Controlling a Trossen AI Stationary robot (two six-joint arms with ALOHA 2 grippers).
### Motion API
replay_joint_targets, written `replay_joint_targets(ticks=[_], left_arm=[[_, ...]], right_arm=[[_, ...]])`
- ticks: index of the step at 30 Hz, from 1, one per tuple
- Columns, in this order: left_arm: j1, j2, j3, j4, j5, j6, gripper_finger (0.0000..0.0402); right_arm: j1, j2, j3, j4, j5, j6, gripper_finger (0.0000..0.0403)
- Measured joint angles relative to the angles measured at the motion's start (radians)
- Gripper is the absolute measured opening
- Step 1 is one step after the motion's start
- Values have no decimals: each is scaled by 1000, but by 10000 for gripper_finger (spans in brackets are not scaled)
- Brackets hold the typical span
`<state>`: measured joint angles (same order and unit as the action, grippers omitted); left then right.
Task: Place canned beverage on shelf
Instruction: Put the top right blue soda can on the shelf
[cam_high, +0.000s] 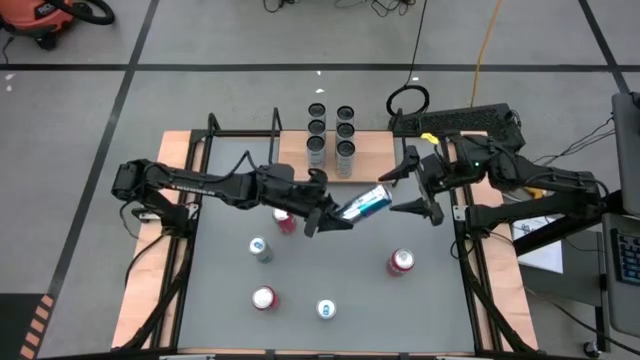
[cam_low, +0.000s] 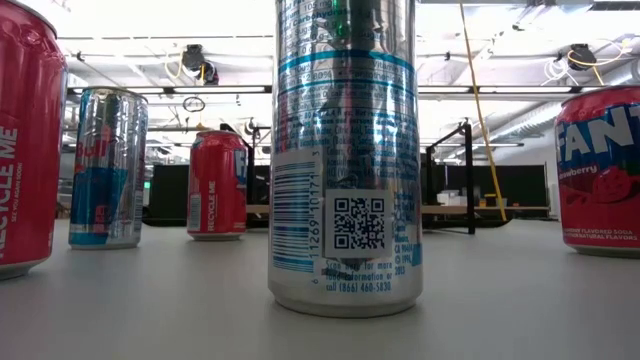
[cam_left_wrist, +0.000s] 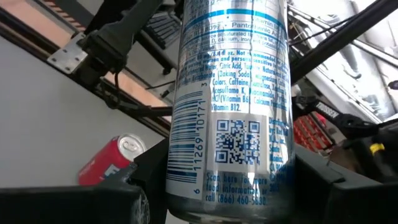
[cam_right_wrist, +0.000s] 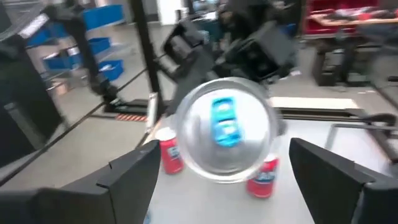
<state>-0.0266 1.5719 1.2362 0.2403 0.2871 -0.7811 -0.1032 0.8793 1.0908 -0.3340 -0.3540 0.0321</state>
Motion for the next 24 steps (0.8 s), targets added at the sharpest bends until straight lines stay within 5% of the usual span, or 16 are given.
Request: replay_joint_targets(ticks=[6,16,24], left_arm=[[0,0,0,18,13,-24,227],[0,0,0,13,82,-77,227],[0,0,0,13,86,-78,227]], right_arm=[[-7,48,0,23,-114,-8,320],[-7,97,0,141,-123,-27,318],[-7,110,0,143,-161,-56,265]])
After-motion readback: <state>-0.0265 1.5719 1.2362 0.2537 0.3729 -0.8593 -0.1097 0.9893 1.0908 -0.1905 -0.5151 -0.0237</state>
